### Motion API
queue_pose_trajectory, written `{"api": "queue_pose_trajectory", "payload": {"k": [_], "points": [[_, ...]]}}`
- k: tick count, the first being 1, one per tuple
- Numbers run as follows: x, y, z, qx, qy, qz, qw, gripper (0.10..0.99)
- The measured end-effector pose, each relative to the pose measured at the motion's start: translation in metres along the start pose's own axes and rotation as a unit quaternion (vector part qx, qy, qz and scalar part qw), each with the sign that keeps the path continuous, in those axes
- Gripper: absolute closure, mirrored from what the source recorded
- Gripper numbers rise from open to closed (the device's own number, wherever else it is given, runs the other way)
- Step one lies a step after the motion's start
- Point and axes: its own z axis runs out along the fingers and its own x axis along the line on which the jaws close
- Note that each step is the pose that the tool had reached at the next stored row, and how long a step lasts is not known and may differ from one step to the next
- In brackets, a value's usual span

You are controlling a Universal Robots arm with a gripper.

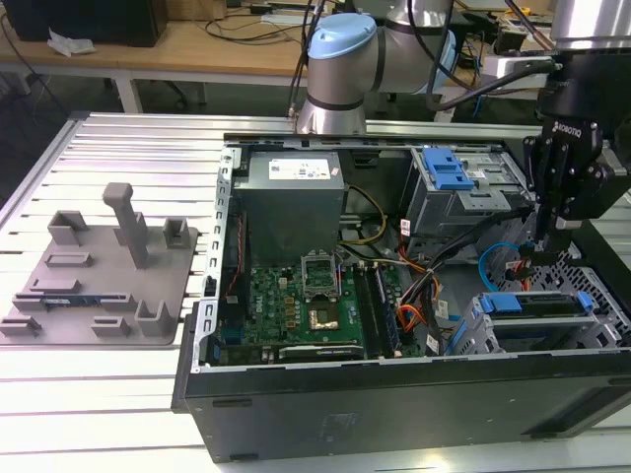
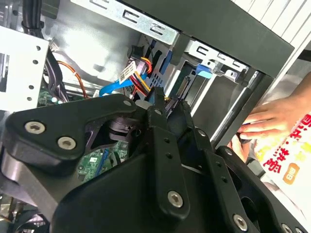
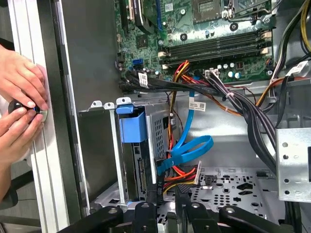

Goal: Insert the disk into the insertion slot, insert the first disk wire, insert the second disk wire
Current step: 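Insert the first disk wire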

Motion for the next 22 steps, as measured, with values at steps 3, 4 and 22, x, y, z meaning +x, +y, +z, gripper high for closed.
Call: {"api": "queue_pose_trajectory", "payload": {"k": [3, 4, 22], "points": [[-0.0006, 0.0055, 0.0028, 0.0106, -0.0004, 0.004, 0.9999, 0.796], [-0.0008, 0.0066, 0.0034, 0.0119, -0.0002, 0.005, 0.9999, 0.796], [-0.0205, 0.0099, -0.0015, 0.0193, 0.0242, 0.004, 0.9995, 0.718]]}}
